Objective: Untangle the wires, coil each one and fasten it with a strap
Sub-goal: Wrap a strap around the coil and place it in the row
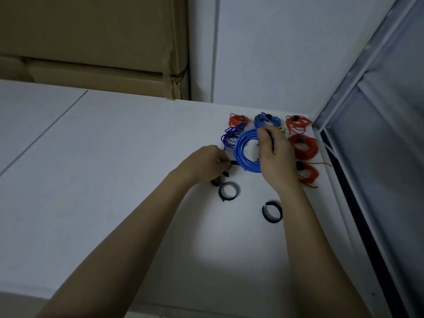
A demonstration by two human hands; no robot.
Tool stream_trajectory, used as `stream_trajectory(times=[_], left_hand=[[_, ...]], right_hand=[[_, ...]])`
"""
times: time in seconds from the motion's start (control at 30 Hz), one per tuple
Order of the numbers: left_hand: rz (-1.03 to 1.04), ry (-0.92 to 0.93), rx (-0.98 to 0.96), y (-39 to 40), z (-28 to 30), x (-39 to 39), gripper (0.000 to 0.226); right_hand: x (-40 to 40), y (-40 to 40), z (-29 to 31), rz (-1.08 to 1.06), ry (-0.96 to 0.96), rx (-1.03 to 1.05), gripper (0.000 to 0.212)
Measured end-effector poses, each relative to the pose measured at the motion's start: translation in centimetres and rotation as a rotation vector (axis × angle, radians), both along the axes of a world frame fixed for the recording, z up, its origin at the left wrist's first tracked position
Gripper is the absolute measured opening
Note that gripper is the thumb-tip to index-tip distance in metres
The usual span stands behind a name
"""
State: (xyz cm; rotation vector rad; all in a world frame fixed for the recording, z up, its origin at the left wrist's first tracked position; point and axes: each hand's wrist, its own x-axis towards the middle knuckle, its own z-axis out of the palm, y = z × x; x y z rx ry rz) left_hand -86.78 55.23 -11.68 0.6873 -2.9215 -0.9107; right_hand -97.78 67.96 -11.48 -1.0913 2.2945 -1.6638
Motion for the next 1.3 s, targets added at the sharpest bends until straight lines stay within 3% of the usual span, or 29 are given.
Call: stream_trajectory(times=[0.2,0.43,0.57,0.73,1.0,1.13,1.3], left_hand=[[0.075,0.402,0.104,-0.5,-0.9,-0.4,0.018],[0.138,0.617,0.417,0.2,-1.8,0.0,0.020],[0.168,0.671,0.527,0.4,-1.5,0.3,0.031],[0.164,0.728,0.797,0.3,-1.1,0.6,0.017],[0.093,0.661,1.124,-0.2,-1.0,1.1,0.027],[0.023,0.624,1.114,-0.4,-1.0,1.2,0.044],[0.125,0.658,1.232,-0.5,-0.9,1.0,0.038]], right_hand=[[-0.1,0.7,0.0,-0.061,-0.118,-0.118,0.026],[1.8,-0.1,0.5,0.066,-0.246,-0.106,0.031],[2.6,-0.3,0.1,0.116,-0.270,-0.055,0.026],[2.9,-0.2,-0.3,0.111,-0.305,-0.037,0.024],[3.2,0.1,-0.4,0.103,-0.268,-0.037,0.024],[3.4,0.0,-0.7,0.072,-0.221,-0.059,0.022],[3.6,-0.2,-1.2,0.095,-0.217,-0.073,0.023]])
